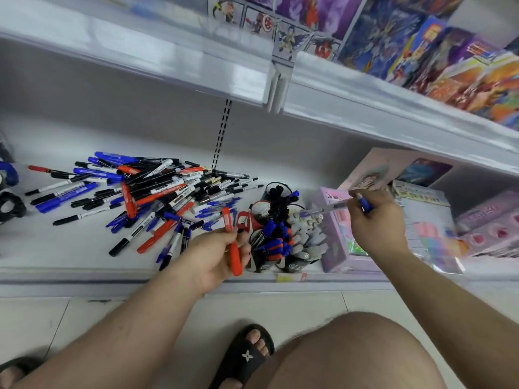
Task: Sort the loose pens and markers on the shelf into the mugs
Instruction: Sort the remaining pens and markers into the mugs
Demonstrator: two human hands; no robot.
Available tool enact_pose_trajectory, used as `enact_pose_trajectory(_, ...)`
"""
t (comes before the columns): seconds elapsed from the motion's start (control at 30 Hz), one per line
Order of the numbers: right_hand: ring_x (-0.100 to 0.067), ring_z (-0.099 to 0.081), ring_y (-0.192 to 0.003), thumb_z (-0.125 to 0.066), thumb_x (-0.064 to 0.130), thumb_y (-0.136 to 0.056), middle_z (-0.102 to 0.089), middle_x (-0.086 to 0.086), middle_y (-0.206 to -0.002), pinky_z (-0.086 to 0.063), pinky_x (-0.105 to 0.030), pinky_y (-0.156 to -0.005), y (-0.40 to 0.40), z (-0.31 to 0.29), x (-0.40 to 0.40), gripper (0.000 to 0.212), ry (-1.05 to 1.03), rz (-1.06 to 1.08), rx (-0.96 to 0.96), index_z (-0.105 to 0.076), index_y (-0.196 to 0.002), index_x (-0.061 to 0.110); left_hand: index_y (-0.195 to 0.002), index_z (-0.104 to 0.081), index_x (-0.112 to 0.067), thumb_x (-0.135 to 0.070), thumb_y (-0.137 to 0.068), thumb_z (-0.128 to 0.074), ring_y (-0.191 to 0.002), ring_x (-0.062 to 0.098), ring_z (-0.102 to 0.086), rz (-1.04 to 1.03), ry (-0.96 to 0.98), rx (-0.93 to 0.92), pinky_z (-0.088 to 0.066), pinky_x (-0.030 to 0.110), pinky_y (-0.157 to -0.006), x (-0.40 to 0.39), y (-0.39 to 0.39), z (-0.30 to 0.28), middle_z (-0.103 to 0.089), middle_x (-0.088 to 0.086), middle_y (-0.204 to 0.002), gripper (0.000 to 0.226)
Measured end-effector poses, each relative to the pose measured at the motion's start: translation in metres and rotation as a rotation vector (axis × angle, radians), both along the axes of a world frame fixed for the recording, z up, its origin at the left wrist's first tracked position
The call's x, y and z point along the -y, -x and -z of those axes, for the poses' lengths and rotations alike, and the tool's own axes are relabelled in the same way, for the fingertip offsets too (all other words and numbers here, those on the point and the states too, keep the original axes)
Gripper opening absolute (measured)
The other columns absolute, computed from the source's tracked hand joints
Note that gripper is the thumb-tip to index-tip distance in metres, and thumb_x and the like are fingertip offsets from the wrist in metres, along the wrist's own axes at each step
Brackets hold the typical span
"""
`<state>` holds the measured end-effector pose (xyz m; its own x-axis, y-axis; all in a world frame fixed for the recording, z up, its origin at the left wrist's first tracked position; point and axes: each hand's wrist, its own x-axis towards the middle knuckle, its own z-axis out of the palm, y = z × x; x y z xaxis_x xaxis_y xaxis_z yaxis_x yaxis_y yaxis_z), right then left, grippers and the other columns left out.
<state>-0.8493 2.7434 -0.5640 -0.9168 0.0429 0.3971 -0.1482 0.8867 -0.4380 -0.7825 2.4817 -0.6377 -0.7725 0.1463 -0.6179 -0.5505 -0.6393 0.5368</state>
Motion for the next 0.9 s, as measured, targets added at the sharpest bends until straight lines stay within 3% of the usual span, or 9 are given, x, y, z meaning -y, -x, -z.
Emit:
enact_pose_trajectory(0.1, -0.038, -0.061, -0.09, -0.062, 0.002, -0.088, -0.064, -0.019, -0.105, -0.043, -0.028, -0.079, -0.003, 0.017, -0.015, 0.022, -0.121, 0.052, -0.056, -0.073, -0.106, 0.001, -0.101, -0.065, -0.02, -0.02, -0.098, -0.057, -0.051, 0.01, -0.06, 0.006, 0.063, -0.006, -0.042, 0.018, -0.037, 0.002, 0.0, 0.003, -0.074, 0.004, -0.082, 0.008)
enact_pose_trajectory(0.17, -0.041, -0.062, -0.087, -0.063, 0.0, -0.085, -0.066, -0.021, -0.105, -0.049, -0.036, -0.074, -0.002, 0.028, -0.019, 0.023, -0.152, 0.094, -0.086, -0.074, -0.105, 0.001, -0.102, -0.067, -0.024, -0.021, -0.097, -0.059, -0.045, 0.006, -0.052, -0.004, 0.065, -0.01, -0.033, 0.014, -0.033, 0.002, 0.002, 0.004, -0.074, 0.005, -0.083, 0.01)
enact_pose_trajectory(0.33, -0.042, -0.063, -0.08, -0.065, -0.001, -0.081, -0.065, -0.021, -0.102, -0.049, -0.038, -0.066, 0.005, 0.055, -0.02, 0.023, -0.212, 0.083, -0.021, -0.075, -0.102, 0.002, -0.107, -0.064, -0.014, -0.021, -0.101, -0.051, -0.042, 0.008, -0.044, 0.025, 0.065, 0.008, -0.029, 0.015, -0.032, -0.002, 0.008, 0.01, -0.073, 0.006, -0.08, 0.016)
enact_pose_trajectory(0.47, -0.04, -0.064, -0.087, -0.062, 0.008, -0.086, -0.066, -0.017, -0.109, -0.053, -0.041, -0.071, 0.012, 0.075, -0.01, 0.03, -0.239, 0.063, 0.125, -0.069, -0.115, 0.01, -0.11, -0.066, -0.017, -0.014, -0.101, -0.04, -0.046, 0.011, -0.048, 0.046, 0.039, 0.005, -0.034, 0.017, -0.035, -0.004, 0.009, 0.014, -0.073, 0.007, -0.084, 0.028)
enact_pose_trajectory(0.63, -0.035, -0.064, -0.083, -0.058, 0.018, -0.09, -0.068, -0.012, -0.09, -0.054, -0.037, -0.075, 0.025, 0.1, 0.004, 0.014, -0.295, 0.071, 0.347, -0.06, -0.103, 0.014, -0.111, -0.068, -0.021, -0.016, -0.099, -0.053, -0.048, 0.008, -0.049, 0.088, 0.135, -0.013, -0.038, 0.016, -0.039, -0.003, 0.005, 0.017, -0.076, 0.003, -0.097, 0.02)
enact_pose_trajectory(0.77, -0.028, -0.054, -0.073, -0.056, 0.022, -0.095, -0.068, -0.012, -0.089, -0.044, -0.029, -0.067, 0.03, 0.114, 0.006, 0.013, -0.422, 0.04, 0.455, -0.066, -0.095, 0.015, -0.115, -0.068, -0.017, -0.018, -0.096, -0.061, -0.046, 0.006, -0.043, 0.095, 0.184, -0.016, -0.031, 0.014, -0.036, 0.001, 0.004, 0.024, -0.076, 0.002, -0.101, 0.02)
enact_pose_trajectory(0.9, -0.025, -0.052, -0.074, -0.056, 0.021, -0.094, -0.066, -0.008, -0.089, -0.047, -0.029, -0.071, 0.034, 0.11, 0.011, 0.014, -0.452, 0.01, 0.509, -0.068, -0.095, 0.015, -0.11, -0.067, -0.019, -0.02, -0.095, -0.063, -0.044, 0.006, -0.038, 0.102, 0.245, 0.004, -0.026, 0.015, -0.035, 0.005, 0.004, 0.027, -0.076, 0.002, -0.099, 0.016)
